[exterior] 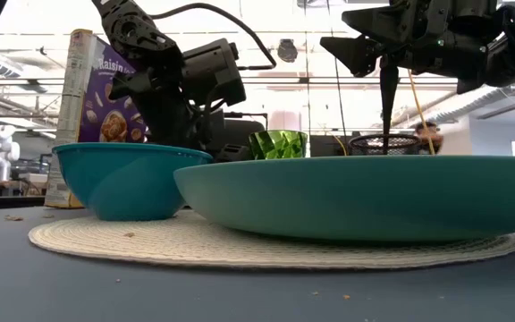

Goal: Arrange a breakfast setting
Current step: Put the red apple on the white mat

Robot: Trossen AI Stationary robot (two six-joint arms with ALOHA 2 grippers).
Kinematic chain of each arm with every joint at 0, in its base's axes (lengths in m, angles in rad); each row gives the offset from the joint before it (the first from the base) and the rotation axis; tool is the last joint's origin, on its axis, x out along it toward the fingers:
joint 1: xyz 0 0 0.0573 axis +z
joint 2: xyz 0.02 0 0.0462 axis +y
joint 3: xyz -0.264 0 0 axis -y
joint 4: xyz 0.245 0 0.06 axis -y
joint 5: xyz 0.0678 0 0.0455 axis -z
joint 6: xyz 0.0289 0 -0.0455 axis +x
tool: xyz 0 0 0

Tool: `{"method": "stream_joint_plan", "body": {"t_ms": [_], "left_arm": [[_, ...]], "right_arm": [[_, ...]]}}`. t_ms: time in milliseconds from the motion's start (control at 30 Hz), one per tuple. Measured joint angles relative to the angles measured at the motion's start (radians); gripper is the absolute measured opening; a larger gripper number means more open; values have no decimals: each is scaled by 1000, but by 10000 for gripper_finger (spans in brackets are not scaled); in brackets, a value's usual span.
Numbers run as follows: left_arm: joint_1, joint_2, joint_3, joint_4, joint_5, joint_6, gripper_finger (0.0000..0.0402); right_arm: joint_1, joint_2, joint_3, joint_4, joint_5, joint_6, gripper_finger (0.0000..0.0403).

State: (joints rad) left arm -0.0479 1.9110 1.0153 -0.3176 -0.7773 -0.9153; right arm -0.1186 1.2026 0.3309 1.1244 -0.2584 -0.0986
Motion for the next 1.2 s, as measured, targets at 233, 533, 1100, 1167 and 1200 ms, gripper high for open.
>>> {"method": "stream_joint_plan", "body": {"t_ms": [233,533,1100,1167,1200], "left_arm": [[0,0,0,-2,-1,-3,331],[1,-10,0,-10,6,51,331],[40,-155,-2,10,80,196,331],[51,-164,5,74,92,241,331],[54,-175,2,67,100,271,331]], "right_arm": [[0,0,0,0,0,0,380],[0,0,0,0,0,0,380],[-5,0,0,-26,0,0,380],[-6,0,0,-26,0,5,380],[-6,0,0,-25,-1,7,380]]}}
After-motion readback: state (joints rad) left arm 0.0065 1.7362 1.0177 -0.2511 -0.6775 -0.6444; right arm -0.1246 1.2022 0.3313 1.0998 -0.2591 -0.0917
